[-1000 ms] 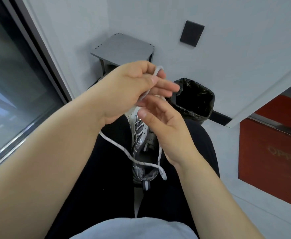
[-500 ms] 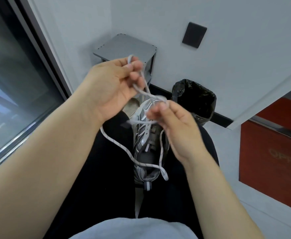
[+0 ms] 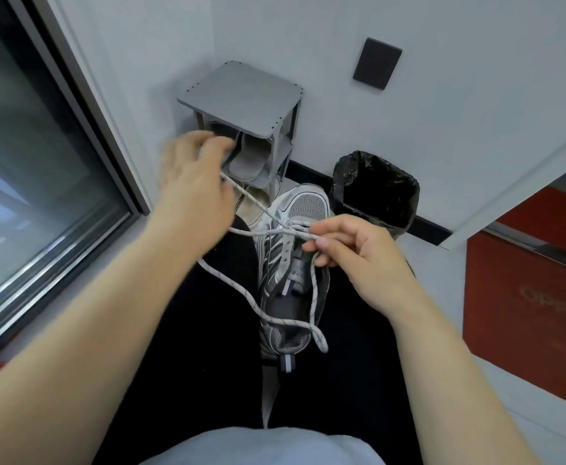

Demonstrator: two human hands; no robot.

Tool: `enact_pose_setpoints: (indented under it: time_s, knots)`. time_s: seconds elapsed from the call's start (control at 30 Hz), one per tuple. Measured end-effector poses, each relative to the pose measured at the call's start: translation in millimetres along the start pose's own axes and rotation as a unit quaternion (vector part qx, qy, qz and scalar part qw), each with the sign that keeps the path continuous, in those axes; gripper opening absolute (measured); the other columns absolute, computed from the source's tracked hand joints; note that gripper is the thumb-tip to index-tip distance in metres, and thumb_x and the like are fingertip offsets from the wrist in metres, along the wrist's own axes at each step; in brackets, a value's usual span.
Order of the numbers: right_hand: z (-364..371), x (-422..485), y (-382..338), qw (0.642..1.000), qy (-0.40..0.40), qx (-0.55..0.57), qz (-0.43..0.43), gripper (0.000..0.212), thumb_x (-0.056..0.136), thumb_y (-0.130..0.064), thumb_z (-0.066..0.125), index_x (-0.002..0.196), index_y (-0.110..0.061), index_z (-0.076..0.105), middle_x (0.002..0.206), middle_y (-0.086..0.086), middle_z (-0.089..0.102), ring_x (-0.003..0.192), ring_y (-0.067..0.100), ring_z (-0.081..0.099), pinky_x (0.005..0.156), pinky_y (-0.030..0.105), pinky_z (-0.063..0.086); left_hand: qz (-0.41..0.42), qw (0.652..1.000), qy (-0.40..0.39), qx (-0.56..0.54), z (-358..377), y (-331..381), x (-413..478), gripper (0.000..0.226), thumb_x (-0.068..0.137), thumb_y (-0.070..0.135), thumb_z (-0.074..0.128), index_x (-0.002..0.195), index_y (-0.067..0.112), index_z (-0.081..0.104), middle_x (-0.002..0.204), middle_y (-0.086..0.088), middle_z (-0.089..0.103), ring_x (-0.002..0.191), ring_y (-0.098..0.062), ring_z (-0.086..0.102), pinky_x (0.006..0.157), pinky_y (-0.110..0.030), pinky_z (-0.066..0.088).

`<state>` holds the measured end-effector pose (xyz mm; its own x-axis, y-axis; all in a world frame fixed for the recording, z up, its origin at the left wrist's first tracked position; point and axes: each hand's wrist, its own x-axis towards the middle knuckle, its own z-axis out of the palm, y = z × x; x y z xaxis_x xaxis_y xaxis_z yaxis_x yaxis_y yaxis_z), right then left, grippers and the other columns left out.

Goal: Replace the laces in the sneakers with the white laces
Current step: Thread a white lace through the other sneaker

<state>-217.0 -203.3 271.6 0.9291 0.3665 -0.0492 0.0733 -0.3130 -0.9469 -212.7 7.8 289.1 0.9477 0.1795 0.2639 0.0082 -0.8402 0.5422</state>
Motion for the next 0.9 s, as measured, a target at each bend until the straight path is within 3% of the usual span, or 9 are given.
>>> enact_pose_setpoints:
  time_s: [0.03, 0.1, 0.17, 0.2, 0.3, 0.47, 0.57, 0.67, 0.9]
  knots:
    - [4, 2, -3, 1.000, 0.000, 0.015, -0.004, 0.018, 0.088, -0.004, 0.058, 0.090, -0.020, 0.066, 0.078, -0.002, 0.073, 0.066, 0.007, 0.063, 0.068, 0.017, 0.049, 0.088, 0.996, -0.004, -0.005, 6, 6, -4, 0.039, 0.088, 0.010, 0.046, 0.126, 0.014, 0.050, 0.132, -0.008, 0.046, 0.126, -0.025, 0.036, 0.104, -0.027, 0.022]
    - [10, 6, -8, 0.999, 0.010, 0.004, -0.032, 0.017, 0.084, -0.004, 0.064, 0.080, -0.020, 0.068, 0.069, -0.006, 0.070, 0.065, 0.004, 0.062, 0.067, 0.017, 0.050, 0.172, 0.977, -0.118, -0.055, 16, 20, -11, 0.030, 0.094, 0.018, 0.041, 0.121, 0.019, 0.054, 0.115, -0.002, 0.060, 0.109, -0.016, 0.053, 0.097, -0.024, 0.036]
    - [13, 10, -10, 0.997, 0.030, -0.036, -0.056, 0.018, 0.082, -0.007, 0.067, 0.077, -0.024, 0.071, 0.070, -0.006, 0.069, 0.069, 0.001, 0.062, 0.069, 0.014, 0.048, 0.137, 0.954, -0.243, -0.106, 22, 28, -14, 0.024, 0.097, 0.024, 0.036, 0.113, 0.025, 0.053, 0.091, 0.008, 0.066, 0.083, -0.006, 0.060, 0.079, -0.024, 0.046]
    - [12, 11, -10, 0.996, 0.042, -0.053, -0.061, 0.017, 0.082, -0.010, 0.068, 0.079, -0.026, 0.072, 0.075, -0.007, 0.070, 0.074, 0.000, 0.063, 0.073, 0.015, 0.048, 0.120, 0.952, -0.258, -0.113, 21, 28, -11, 0.021, 0.097, 0.025, 0.036, 0.108, 0.025, 0.054, 0.081, 0.011, 0.065, 0.076, -0.006, 0.060, 0.073, -0.025, 0.046]
    - [9, 15, -3, 0.994, 0.069, -0.069, -0.050, 0.021, 0.083, -0.012, 0.066, 0.084, -0.033, 0.071, 0.082, -0.013, 0.071, 0.081, 0.000, 0.065, 0.078, 0.015, 0.049, 0.121, 0.963, -0.232, -0.067, 16, 18, -3, 0.016, 0.093, 0.030, 0.047, 0.095, 0.027, 0.062, 0.068, 0.012, 0.064, 0.065, -0.008, 0.059, 0.063, -0.024, 0.045]
    - [15, 18, 12, 0.981, 0.111, -0.159, -0.003, 0.009, 0.082, -0.019, 0.069, 0.080, -0.028, 0.070, 0.077, -0.007, 0.060, 0.064, -0.002, 0.050, 0.062, 0.008, 0.038, 0.101, 0.975, -0.196, -0.039, 17, 7, -1, 0.013, 0.086, 0.024, 0.061, 0.092, 0.026, 0.072, 0.070, 0.020, 0.060, 0.064, 0.009, 0.052, 0.062, -0.002, 0.036]
    - [18, 19, 17, 0.964, 0.095, -0.247, -0.003, 0.006, 0.081, -0.019, 0.068, 0.081, -0.024, 0.070, 0.073, -0.009, 0.045, 0.064, 0.001, 0.046, 0.061, 0.008, 0.035, 0.089, 0.980, -0.173, -0.038, 28, 2, -3, 0.012, 0.082, 0.024, 0.067, 0.091, 0.025, 0.074, 0.086, 0.012, 0.070, 0.077, 0.002, 0.054, 0.068, -0.012, 0.038]
    - [20, 18, 16, 0.959, 0.085, -0.270, -0.007, 0.006, 0.080, -0.019, 0.067, 0.081, -0.023, 0.071, 0.070, -0.010, 0.043, 0.063, 0.003, 0.045, 0.060, 0.012, 0.035, 0.074, 0.984, -0.156, -0.042, 35, -2, -5, 0.009, 0.079, 0.026, 0.069, 0.087, 0.028, 0.073, 0.086, 0.013, 0.069, 0.085, -0.007, 0.054, 0.075, -0.023, 0.040]
    - [25, 20, 17, 0.968, 0.089, -0.234, 0.000, 0.012, 0.079, -0.017, 0.069, 0.087, -0.023, 0.074, 0.066, -0.013, 0.041, 0.063, 0.004, 0.045, 0.067, 0.024, 0.042, 0.064, 0.985, -0.155, -0.049, 36, -2, -4, 0.006, 0.078, 0.028, 0.070, 0.084, 0.029, 0.073, 0.084, 0.014, 0.069, 0.078, -0.003, 0.055, 0.066, -0.018, 0.039]
